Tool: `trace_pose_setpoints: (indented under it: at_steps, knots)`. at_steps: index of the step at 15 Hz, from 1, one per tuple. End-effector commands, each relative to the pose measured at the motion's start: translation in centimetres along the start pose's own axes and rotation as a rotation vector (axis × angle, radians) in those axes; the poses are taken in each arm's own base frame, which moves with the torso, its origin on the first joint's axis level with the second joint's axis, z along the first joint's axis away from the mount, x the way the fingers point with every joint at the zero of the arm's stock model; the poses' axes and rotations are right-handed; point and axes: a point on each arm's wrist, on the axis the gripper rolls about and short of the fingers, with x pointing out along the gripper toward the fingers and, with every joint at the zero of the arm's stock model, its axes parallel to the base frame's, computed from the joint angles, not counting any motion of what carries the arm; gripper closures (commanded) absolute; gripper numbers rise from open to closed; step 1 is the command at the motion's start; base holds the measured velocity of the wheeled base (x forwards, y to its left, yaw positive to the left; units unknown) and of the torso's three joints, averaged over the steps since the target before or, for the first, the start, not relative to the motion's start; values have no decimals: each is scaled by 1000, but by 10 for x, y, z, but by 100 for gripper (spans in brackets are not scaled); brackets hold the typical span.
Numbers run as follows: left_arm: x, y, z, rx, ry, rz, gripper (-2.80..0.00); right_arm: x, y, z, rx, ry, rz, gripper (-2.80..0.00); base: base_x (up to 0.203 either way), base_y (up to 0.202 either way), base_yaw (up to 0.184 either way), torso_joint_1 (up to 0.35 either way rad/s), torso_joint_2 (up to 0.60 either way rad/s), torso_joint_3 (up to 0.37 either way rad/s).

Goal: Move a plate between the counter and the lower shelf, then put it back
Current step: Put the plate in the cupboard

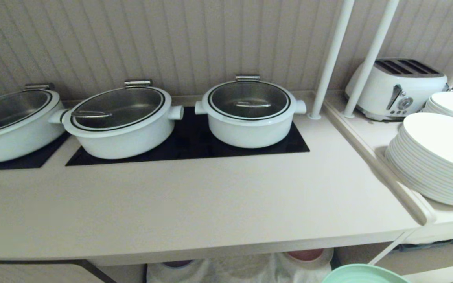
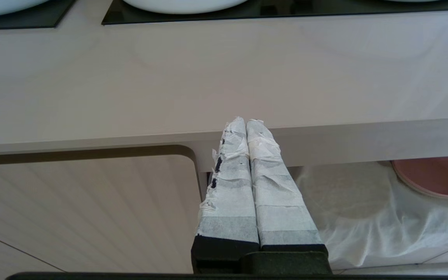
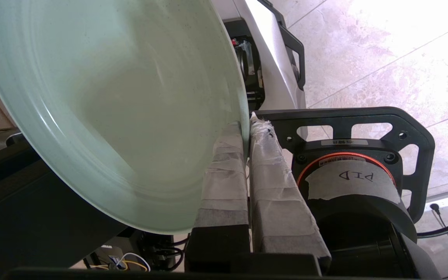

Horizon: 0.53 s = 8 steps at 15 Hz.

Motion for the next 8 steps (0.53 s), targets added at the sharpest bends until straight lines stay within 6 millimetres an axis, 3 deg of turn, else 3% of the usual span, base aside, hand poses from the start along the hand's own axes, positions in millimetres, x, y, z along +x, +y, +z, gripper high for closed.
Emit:
trace_pose_setpoints:
  at_steps: [1, 8]
  knots:
    - [0, 0, 0, -1, 0, 0, 0, 1, 0, 0, 4, 7, -3, 0, 0, 0, 0, 0, 0, 0]
    - [0, 0, 0, 1, 0, 0, 0, 0, 0, 1, 16, 6, -3, 0, 0, 0, 0, 0, 0, 0]
